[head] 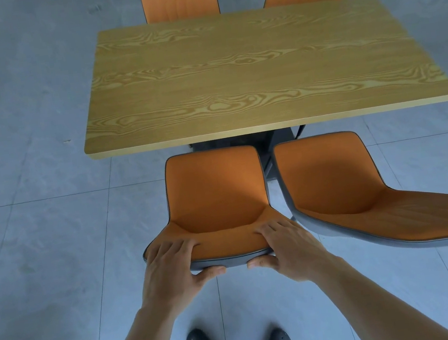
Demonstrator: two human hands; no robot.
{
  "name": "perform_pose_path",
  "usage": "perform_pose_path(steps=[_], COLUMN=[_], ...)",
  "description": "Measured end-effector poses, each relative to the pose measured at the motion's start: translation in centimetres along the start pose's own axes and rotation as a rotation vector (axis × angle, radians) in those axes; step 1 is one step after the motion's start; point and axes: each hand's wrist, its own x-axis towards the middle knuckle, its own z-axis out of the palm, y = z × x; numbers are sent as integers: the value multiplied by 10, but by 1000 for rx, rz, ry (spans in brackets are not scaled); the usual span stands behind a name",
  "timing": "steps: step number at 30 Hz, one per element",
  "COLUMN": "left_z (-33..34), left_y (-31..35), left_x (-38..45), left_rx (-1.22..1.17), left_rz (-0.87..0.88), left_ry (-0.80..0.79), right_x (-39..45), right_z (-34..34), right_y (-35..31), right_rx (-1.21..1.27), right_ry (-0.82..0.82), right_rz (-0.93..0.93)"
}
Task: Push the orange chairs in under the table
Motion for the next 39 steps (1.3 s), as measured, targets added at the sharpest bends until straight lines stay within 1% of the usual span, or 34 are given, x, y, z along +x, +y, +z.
perform_pose_path(steps=[6,10,12,15,18,22,27,32,36,39], left_z=[-1,-4,-6,-15,-33,-75,-139,-199,-233,-253], left_y=[-1,-1,-2,-10,-31,-81,-172,-264,-332,-380], left_x=[-1,-2,-4,-8,-8,-11,-23,-30,-17,7], left_rx=[-7,5,-29,-116,-144,-127,-110,-70,-40,-38], left_rz=[-2,-8,-11,-6,-6,-48,-129,-256,-342,-387], left_ry=[-20,-58,-83,-174,-170,-101,-1,100,150,165], right_x=[-4,-8,-13,-16,-6,24,76,140,203,259], right_z=[0,-2,-3,-10,-18,-37,-60,-81,-98,-110], right_y=[-5,-9,-15,-34,-70,-131,-226,-329,-397,-436], right_rx=[-5,-29,-32,-5,-29,-53,-127,-147,-159,-163], right_ry=[16,26,29,25,14,17,65,100,104,115], right_rz=[12,9,25,66,65,26,-75,-213,-317,-356])
